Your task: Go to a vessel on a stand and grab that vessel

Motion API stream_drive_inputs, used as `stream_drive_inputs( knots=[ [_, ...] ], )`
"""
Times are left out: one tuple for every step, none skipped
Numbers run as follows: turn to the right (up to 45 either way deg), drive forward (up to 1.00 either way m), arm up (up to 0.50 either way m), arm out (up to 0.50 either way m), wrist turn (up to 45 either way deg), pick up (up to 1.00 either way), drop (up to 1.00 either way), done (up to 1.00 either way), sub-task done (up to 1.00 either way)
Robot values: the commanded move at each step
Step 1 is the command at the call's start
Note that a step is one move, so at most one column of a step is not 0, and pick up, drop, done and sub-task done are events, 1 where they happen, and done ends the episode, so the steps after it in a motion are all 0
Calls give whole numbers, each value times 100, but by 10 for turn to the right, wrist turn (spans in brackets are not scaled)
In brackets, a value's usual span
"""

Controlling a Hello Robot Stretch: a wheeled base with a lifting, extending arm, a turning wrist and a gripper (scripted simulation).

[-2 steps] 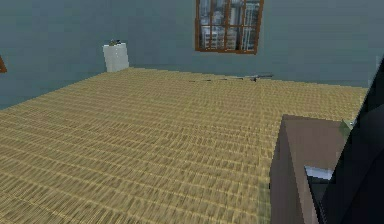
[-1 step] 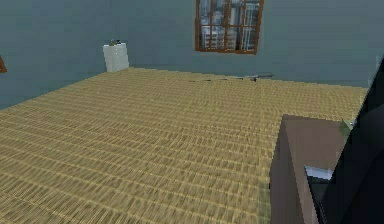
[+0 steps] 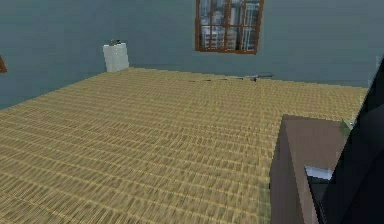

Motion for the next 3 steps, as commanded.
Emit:
stream_drive_inputs(
  knots=[
    [0,0,0,0,450,0,0,0,0],
    [0,0,0,0,330,0,0,0,0],
    [0,0,-30,0,0,0,0,0,0]
  ],
)
